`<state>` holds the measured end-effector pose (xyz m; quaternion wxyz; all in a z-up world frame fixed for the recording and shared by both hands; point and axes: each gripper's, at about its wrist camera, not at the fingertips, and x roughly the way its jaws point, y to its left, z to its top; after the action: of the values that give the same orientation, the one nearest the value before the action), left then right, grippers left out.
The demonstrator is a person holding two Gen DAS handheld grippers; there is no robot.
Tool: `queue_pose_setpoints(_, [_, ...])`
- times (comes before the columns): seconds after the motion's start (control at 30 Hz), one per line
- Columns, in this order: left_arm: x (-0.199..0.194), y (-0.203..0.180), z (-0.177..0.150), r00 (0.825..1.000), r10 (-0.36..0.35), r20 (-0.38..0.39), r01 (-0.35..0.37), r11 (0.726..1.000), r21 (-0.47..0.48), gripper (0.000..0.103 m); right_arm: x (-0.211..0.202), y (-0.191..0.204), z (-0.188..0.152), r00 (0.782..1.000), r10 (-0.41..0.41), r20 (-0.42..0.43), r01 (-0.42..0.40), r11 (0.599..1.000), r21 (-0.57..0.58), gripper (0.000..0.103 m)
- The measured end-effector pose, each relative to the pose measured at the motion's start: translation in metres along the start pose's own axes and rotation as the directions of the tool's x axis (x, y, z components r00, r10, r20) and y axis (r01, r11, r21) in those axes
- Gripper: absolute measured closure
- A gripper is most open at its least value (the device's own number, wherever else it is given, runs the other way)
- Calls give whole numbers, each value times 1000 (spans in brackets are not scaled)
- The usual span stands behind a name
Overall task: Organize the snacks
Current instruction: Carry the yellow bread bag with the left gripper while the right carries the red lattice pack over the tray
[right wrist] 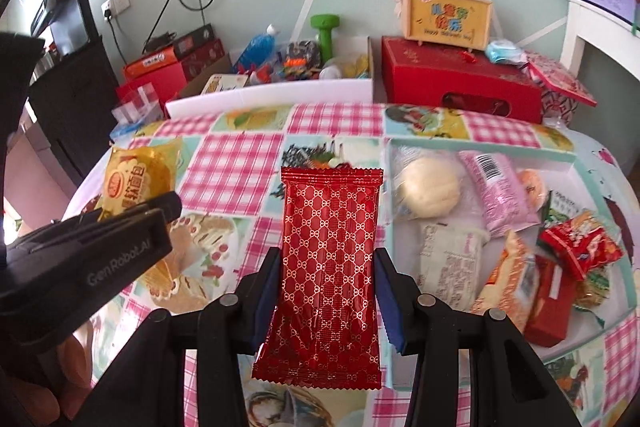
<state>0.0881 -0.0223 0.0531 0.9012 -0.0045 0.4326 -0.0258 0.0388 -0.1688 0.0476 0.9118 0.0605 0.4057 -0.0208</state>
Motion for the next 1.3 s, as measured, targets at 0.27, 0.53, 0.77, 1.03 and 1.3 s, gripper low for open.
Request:
queue_pose_setpoints(0.27, [-12, -30, -4, 999, -44, 14, 43, 998, 43, 55, -20, -24, 6, 999, -15, 45, 12, 998, 55, 55])
queue_pose_setpoints(0.53, [-18, -67, -9, 996, -90, 17, 88, 990, 112, 55, -33, -68, 8, 995, -73, 73, 61, 987, 146, 55])
queue_pose_setpoints(0.77, [-14, -115, -21, 987, -160, -12, 159, 966, 204, 55, -35, -121, 2, 987, -153, 40, 138, 956, 259, 55])
queue_pose_setpoints(1.03, [-7, -162, -29, 977, -211, -28, 211, 935, 287, 55, -32, -171, -9, 978, -210, 4, 195, 914, 356, 55])
queue_pose_setpoints(1.3, [13, -192, -35, 971, -230, -67, 240, 917, 318, 55, -27, -194, -15, 970, -244, -18, 231, 891, 391, 55])
